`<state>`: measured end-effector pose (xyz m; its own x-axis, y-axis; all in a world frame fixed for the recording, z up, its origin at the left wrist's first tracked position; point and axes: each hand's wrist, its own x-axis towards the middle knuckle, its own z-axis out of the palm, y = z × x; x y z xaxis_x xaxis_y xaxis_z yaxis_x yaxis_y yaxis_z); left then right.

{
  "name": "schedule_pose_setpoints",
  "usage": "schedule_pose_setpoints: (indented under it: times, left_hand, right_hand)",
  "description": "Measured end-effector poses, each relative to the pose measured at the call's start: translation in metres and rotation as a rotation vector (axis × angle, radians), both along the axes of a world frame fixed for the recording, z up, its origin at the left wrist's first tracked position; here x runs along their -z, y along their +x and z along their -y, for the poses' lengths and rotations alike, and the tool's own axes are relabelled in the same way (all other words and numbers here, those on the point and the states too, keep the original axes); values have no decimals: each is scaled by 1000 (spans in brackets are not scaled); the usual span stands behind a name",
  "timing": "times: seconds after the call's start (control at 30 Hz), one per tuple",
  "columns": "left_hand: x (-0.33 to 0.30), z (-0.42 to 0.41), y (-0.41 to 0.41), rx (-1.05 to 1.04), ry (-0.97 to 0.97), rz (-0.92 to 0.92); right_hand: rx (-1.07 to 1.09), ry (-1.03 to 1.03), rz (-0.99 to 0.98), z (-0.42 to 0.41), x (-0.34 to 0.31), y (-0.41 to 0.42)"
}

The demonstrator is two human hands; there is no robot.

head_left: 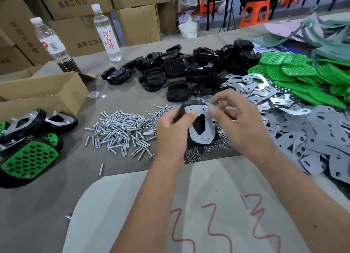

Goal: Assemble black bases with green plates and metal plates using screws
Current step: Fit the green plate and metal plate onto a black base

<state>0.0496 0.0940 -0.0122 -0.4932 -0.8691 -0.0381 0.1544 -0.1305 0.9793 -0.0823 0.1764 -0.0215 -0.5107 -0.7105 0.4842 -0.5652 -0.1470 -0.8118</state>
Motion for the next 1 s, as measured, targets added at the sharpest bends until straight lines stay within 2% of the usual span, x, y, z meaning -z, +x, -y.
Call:
schedule_pose_setpoints:
  times: [0.1, 0.27, 0.37, 0.5, 0.63, 0.73, 0.83, 0.9, 1.0]
  left_hand:
    - [-3, 0, 2, -7, -194, 85]
    - [-11, 3, 9, 31, -310, 173]
    - [-12, 6, 14, 44, -328, 178]
    - [-16, 7, 16, 51, -331, 140]
    - [-15, 4, 15, 62, -322, 148]
    - [-15, 3, 14, 60, -339, 156]
    - [-12, 6, 13, 17, -363, 171]
    - [-10, 11, 14, -117, -322, 179]
    - [-8, 21, 19, -322, -166, 143]
  right_hand:
    - [-15, 107, -280, 1, 1, 1]
    - [19, 261, -498, -1, -3, 5]
    - [88, 248, -573, 1, -6, 14]
    - [193, 187, -607, 5, -9, 26]
    - [288, 211, -541, 5, -7, 28]
    - [279, 215, -457, 6, -5, 27]
    - [170, 182, -371, 4, -4, 20]
    - [91, 330, -442, 0, -4, 12]
    - [35, 695, -621, -3, -6, 7]
